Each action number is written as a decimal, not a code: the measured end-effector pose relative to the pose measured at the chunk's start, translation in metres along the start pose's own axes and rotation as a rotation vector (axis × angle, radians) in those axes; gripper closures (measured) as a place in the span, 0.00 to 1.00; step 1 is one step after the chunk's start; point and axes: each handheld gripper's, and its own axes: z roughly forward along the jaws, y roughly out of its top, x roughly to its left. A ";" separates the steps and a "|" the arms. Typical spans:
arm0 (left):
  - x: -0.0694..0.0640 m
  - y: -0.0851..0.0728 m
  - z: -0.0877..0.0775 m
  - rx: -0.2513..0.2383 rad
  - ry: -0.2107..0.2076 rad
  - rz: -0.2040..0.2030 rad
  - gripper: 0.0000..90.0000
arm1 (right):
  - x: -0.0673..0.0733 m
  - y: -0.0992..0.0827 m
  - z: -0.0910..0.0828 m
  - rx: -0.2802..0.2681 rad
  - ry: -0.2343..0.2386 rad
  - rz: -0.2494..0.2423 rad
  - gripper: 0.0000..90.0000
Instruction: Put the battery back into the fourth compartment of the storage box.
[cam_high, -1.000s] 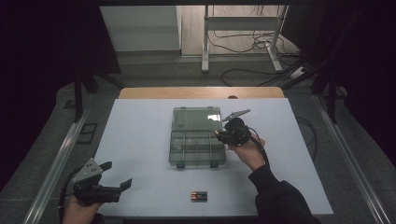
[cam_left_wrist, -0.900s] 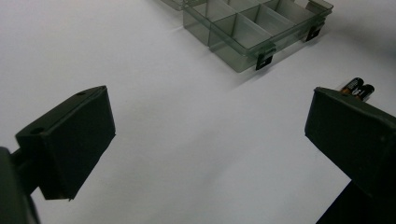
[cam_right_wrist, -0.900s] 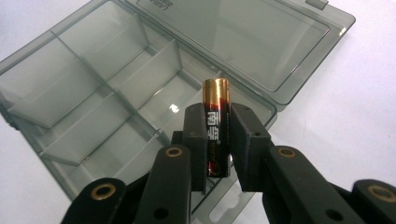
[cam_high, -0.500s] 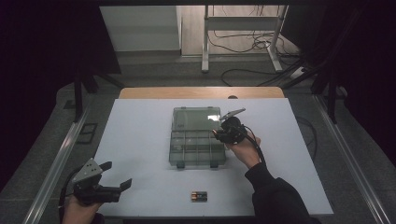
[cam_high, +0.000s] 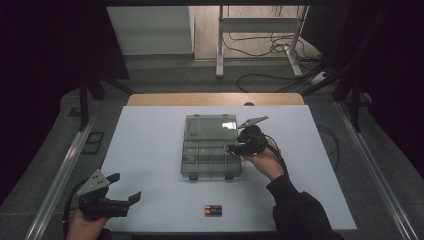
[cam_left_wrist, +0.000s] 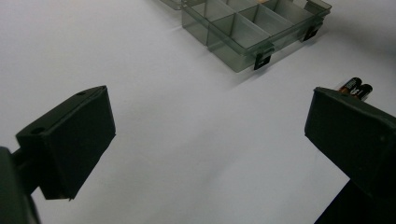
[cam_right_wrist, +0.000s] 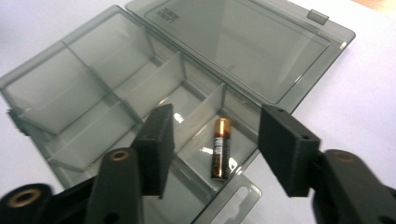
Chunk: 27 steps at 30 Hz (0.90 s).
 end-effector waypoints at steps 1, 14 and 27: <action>0.000 0.000 0.000 0.000 0.000 0.000 0.03 | 0.000 0.000 -0.001 -0.002 0.001 -0.001 0.44; 0.000 0.000 0.000 0.000 0.000 0.003 0.03 | 0.005 -0.004 -0.018 -0.019 0.065 -0.024 0.16; 0.000 0.000 0.000 0.000 0.001 0.002 0.03 | 0.017 -0.012 -0.030 -0.036 0.068 -0.064 0.00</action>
